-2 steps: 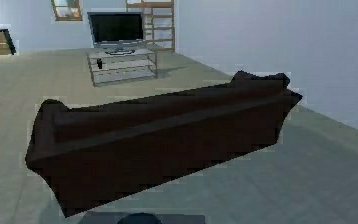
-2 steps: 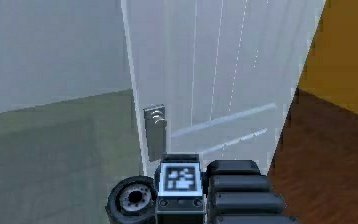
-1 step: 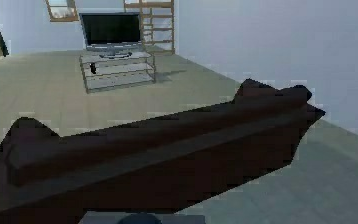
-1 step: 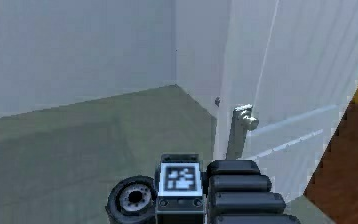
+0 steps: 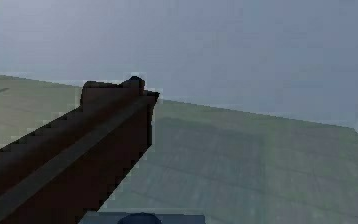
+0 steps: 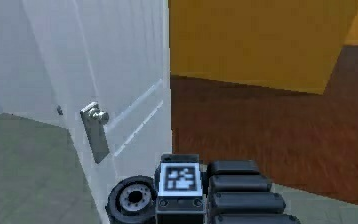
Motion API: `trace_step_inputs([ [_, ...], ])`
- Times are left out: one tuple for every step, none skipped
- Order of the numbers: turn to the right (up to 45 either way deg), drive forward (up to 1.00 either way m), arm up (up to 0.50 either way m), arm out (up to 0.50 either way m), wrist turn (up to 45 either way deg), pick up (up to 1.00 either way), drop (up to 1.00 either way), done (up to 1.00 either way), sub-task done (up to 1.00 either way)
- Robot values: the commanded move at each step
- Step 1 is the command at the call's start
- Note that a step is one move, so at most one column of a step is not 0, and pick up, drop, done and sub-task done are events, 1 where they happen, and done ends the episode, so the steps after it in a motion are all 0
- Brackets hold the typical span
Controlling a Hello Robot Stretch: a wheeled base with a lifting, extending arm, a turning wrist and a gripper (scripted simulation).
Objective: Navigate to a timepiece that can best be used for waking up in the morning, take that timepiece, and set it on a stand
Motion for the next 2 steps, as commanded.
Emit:
trace_step_inputs([
  [9.0,0.00,0.00,0.00,0.0,0.00,0.00,0.00,0.00],
  [0.0,1.00,0.00,0.00,0.0,0.00,0.00,0.00,0.00],
])
